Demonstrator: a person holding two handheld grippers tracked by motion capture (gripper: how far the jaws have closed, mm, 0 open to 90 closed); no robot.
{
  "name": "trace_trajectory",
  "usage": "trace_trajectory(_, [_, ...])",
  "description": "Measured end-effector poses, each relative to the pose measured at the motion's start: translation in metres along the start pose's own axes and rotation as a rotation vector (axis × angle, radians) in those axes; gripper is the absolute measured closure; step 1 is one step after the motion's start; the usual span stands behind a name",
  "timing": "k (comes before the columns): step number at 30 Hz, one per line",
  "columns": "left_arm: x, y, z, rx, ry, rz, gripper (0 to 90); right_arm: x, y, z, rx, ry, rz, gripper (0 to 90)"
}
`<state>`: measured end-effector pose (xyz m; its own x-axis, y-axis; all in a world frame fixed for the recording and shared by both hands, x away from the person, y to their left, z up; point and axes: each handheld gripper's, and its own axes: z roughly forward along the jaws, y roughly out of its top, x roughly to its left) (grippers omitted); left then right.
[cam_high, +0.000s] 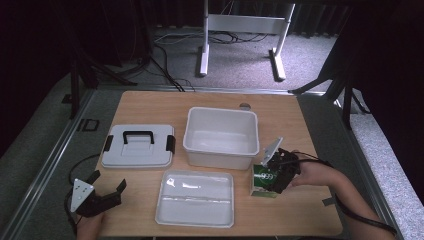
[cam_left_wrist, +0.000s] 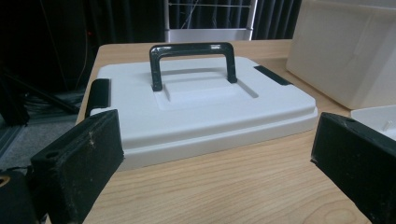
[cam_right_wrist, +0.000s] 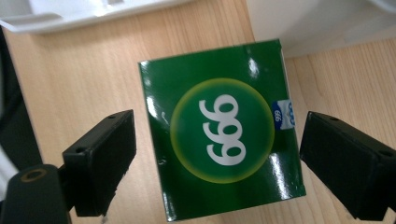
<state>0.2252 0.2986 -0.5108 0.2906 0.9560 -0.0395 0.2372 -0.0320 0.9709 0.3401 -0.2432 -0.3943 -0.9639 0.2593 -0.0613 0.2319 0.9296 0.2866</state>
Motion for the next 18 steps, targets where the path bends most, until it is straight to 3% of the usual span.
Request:
trace_trajectory(5, [0.0, 0.0, 0.0, 0.0, 0.0, 0.0, 2.1, -0.002, 0.0, 0.008, 0.021, -0.018, -0.009, 9.9])
trace_trajectory(12, [0.0, 0.0, 0.0, 0.0, -0.002, 0.001, 2.0, -0.004, 0.001, 0.019, 0.024, 0.005, -0.032, 9.2])
trace_trajectory(18, [0.0, 0.0, 0.0, 0.002, -0.005, 0.001, 2.1, -0.006, 0.0, 0.028, 0.027, 0.03, -0.006, 8.7])
